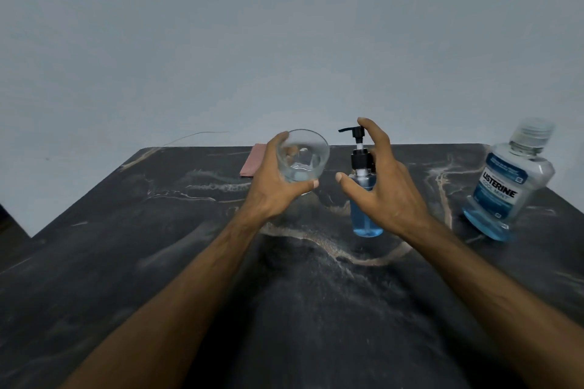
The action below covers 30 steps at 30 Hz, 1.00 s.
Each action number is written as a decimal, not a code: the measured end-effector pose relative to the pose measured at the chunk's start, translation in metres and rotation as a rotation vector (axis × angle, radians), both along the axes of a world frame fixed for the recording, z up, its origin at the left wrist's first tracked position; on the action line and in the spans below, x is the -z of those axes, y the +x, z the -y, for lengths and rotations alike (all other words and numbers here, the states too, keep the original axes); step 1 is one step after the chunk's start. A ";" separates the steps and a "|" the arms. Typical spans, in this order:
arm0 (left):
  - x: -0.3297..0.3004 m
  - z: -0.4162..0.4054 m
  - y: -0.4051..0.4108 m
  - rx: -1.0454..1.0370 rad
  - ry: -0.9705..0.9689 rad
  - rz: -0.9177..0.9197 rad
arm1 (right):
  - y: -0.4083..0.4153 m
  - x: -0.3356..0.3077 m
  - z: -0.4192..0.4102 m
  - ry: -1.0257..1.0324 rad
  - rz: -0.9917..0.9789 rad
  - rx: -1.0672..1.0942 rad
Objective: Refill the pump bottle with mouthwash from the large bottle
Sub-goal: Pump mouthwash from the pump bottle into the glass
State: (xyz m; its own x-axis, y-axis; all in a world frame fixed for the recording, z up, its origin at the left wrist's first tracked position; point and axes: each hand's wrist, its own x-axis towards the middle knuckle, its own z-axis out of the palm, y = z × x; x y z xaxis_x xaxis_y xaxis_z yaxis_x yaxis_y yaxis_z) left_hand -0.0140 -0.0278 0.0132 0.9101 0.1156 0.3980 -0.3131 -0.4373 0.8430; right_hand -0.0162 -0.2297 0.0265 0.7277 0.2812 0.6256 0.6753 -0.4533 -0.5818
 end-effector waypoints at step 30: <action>0.029 0.021 -0.064 0.012 -0.118 -0.047 | -0.067 0.001 -0.030 -0.207 0.073 0.035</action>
State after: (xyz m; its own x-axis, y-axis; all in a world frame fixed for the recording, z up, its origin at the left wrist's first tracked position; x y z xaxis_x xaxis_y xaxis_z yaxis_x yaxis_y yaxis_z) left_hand -0.0777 -0.0488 -0.0162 0.9289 0.1483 0.3394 -0.2768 -0.3310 0.9021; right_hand -0.0832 -0.2000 0.0258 0.6943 0.3850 0.6081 0.6940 -0.5818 -0.4240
